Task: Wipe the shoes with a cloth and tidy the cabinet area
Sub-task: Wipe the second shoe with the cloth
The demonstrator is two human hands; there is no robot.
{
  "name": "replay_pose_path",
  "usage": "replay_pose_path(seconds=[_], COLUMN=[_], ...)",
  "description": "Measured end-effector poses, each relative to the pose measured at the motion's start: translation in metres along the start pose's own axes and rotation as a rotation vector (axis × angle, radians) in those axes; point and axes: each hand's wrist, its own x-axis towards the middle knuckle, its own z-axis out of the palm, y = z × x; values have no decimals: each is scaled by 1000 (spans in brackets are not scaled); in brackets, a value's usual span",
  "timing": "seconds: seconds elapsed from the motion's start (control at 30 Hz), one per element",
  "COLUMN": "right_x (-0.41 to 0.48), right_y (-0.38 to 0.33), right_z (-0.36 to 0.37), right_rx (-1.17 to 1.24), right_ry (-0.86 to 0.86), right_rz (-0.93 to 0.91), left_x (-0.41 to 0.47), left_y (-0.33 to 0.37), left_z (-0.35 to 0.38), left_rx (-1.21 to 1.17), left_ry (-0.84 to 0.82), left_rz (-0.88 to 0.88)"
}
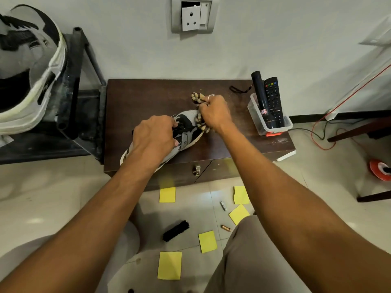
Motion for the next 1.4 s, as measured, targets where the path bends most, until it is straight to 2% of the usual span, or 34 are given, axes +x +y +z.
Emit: replay_pose_path(seconds=[0.1,0.2,0.37,0.53,0.67,0.73,0.83,0.97,1.1,1.23,1.4], right_x=[11,7,-28,-68,-53,-34,-5,23,45,47,41], right_y=[5,13,29,47,48,46,31,0,-32,-59,-61], right_z=[-10,-19,-10,10,19,18,0,-30,-36,-24,-9], right_rx=[114,205,254,268,214,162,30,-77,-408,-582,-612], right_ry=[-177,-238,-103,-5,76,62,-51,-394,-603,-685,-684], right_rz=[34,56,77,16,12,13,-47,-137,-255,-326,-469], left_x=[0,2,4,4,1,1,3,5,6,6,5], left_y=[3,7,7,6,5,4,4,5,6,9,10], left_z=[2,5,9,7,3,3,4,8,11,15,15], left_rx=[11,59,78,114,129,132,140,154,170,178,203], left_ry=[10,6,-2,-9,-22,-26,-27,-12,-12,-25,-16], left_rz=[-19,-55,-72,-20,16,25,24,19,-2,-28,-34])
